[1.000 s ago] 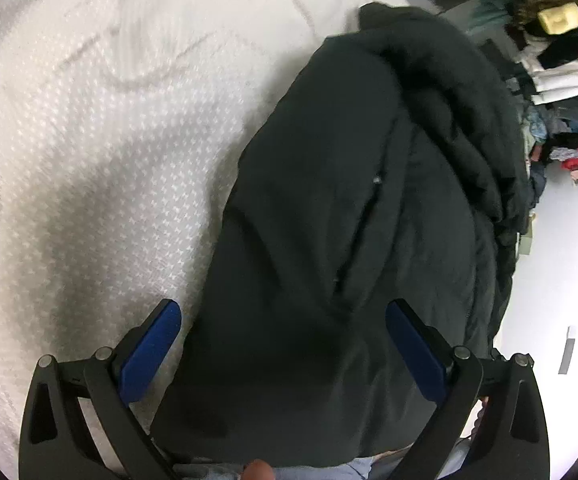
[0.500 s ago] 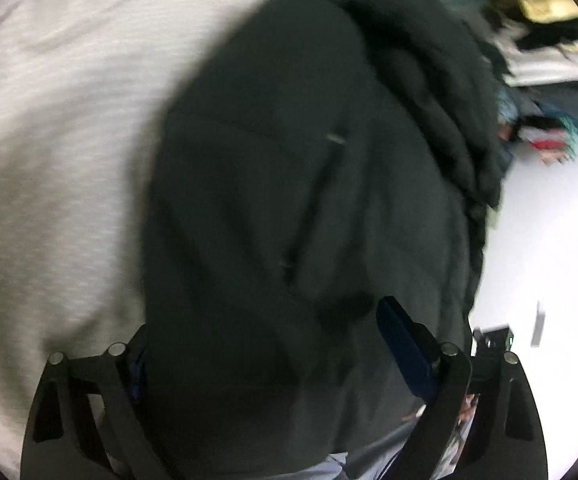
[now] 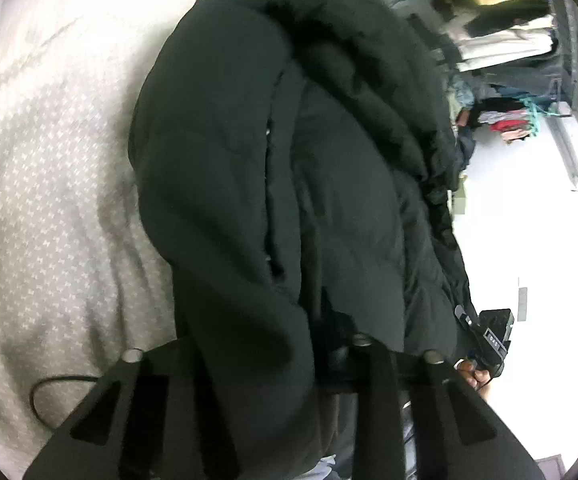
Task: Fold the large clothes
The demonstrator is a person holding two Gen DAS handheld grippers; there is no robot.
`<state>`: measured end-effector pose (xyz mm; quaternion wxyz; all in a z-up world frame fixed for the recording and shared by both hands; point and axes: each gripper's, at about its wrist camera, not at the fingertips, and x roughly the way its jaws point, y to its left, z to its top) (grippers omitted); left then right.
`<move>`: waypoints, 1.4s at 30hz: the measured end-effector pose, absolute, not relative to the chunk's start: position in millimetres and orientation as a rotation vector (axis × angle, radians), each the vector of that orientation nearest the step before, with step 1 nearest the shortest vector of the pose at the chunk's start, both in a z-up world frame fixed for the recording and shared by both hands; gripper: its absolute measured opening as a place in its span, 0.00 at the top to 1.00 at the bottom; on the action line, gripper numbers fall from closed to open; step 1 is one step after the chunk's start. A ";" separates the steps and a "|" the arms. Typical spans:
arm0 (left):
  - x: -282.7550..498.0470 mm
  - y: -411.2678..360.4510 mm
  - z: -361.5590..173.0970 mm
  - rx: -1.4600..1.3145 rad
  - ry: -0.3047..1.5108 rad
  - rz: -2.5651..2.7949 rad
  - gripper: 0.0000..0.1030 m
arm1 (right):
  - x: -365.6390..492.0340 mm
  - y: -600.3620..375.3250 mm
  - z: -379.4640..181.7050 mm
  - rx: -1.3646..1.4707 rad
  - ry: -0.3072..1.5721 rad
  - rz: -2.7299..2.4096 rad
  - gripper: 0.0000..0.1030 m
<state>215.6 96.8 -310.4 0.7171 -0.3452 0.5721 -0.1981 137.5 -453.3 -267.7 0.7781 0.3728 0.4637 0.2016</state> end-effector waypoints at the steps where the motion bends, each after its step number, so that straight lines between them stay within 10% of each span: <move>1: 214.3 97.6 -307.3 -0.768 1.248 -0.444 0.85 | 134.0 -455.4 -259.8 0.803 0.961 0.443 0.91; 42: 15.4 166.8 -80.8 -0.781 0.949 -0.528 0.98 | -57.5 -490.9 -114.4 0.810 0.628 0.460 0.95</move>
